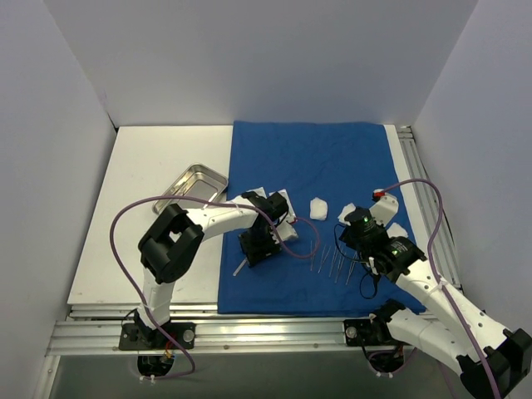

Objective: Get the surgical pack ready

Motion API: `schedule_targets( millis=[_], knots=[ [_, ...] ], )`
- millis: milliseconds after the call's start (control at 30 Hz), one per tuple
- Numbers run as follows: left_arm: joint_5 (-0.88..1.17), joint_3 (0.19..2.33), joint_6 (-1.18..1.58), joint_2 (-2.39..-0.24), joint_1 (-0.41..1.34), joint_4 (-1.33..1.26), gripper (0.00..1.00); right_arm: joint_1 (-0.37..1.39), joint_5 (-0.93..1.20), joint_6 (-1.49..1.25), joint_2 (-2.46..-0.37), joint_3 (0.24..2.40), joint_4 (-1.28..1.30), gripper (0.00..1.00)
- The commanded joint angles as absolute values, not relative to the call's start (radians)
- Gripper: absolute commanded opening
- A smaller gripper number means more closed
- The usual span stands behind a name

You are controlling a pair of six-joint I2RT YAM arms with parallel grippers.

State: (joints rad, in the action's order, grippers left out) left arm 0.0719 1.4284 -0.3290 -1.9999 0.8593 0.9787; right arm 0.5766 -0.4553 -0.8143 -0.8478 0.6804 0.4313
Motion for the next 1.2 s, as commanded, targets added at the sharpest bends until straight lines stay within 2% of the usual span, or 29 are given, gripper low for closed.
schedule_targets(
  millis=[0, 233, 733, 767, 800, 867, 1167],
  knots=[
    [-0.05, 1.399, -0.339, -2.019, 0.851, 0.956, 0.59, 0.574, -0.482, -0.824, -0.841, 0.692, 0.459, 0.32],
    [-0.08, 1.318, -0.36, -2.037, 0.851, 0.9, 0.39, 0.574, -0.491, -0.831, -0.842, 0.698, 0.469, 0.31],
    [-0.078, 1.304, -0.356, -1.936, 0.842, 0.887, 0.19, 0.574, -0.494, -0.828, -0.836, 0.698, 0.468, 0.31],
    [-0.081, 1.304, -0.354, -1.931, 0.841, 0.888, 0.17, 0.574, -0.494, -0.828, -0.836, 0.696, 0.468, 0.31],
    [-0.083, 1.304, -0.354, -1.924, 0.841, 0.887, 0.09, 0.574, -0.495, -0.828, -0.835, 0.698, 0.466, 0.31],
    [-0.084, 1.305, -0.351, -1.914, 0.838, 0.888, 0.03, 0.574, -0.495, -0.827, -0.834, 0.696, 0.465, 0.31],
    [-0.063, 1.315, -0.35, -1.855, 0.838, 0.919, 0.02, 0.574, -0.494, -0.824, -0.836, 0.696, 0.463, 0.31]
  ],
)
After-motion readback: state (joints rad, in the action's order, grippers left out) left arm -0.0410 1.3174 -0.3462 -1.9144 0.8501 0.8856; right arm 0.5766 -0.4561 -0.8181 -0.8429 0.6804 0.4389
